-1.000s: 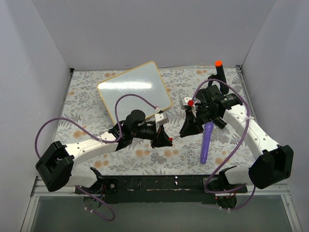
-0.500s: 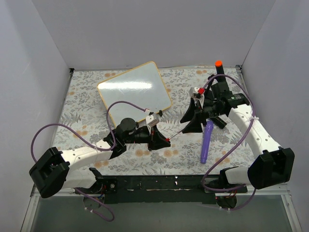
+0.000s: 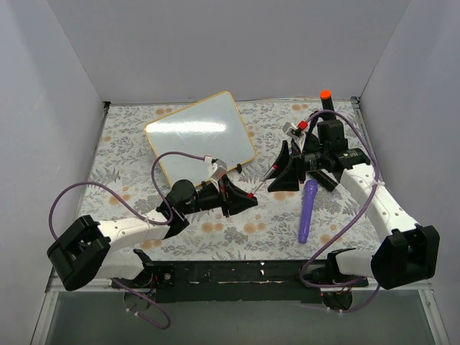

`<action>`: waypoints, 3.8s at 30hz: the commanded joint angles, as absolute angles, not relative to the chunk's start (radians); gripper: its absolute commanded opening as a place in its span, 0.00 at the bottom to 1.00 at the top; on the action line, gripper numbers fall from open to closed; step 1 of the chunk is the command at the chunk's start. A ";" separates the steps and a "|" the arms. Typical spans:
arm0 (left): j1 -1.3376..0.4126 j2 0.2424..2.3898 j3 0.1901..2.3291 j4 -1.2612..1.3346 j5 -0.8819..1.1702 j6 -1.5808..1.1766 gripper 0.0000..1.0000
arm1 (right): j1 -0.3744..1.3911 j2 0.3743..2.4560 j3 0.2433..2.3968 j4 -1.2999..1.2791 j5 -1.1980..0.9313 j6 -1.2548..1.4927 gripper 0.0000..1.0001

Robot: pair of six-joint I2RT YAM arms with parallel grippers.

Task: Write a sentence on the whiteboard
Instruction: Open the whiteboard marker at the center of the board, then place the pen cap at the center of the board.

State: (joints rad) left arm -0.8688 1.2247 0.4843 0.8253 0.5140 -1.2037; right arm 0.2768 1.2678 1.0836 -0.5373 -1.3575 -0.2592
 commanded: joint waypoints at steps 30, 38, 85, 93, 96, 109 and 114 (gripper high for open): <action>-0.922 1.351 0.537 1.022 0.367 -1.295 0.00 | 0.328 1.299 1.103 -0.279 -1.440 0.020 0.36; -0.930 1.365 0.545 1.022 0.365 -1.293 0.00 | 0.330 1.295 1.081 -0.236 -1.428 0.058 0.38; -0.942 1.756 0.704 0.634 0.164 -1.417 0.00 | -0.234 0.966 0.703 0.147 -1.322 0.040 0.01; -0.945 1.985 0.982 0.447 0.087 -1.411 0.29 | -0.330 0.945 0.655 0.201 -1.387 0.054 0.01; -0.945 2.014 1.051 0.401 0.066 -1.387 0.36 | -0.334 0.936 0.644 0.204 -1.391 0.054 0.01; -0.946 1.642 0.879 0.353 -0.028 -1.295 0.53 | -0.353 0.927 0.658 0.143 -1.393 0.002 0.01; -0.937 1.350 0.772 0.255 -0.097 -1.186 0.83 | -0.354 0.920 0.647 0.143 -1.397 0.003 0.01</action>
State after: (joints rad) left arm -0.9421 1.5955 0.8257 0.3122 -0.0143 -1.2942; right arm -0.3477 0.9405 0.6441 0.1368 -1.3727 0.0189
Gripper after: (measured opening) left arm 0.691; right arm 0.186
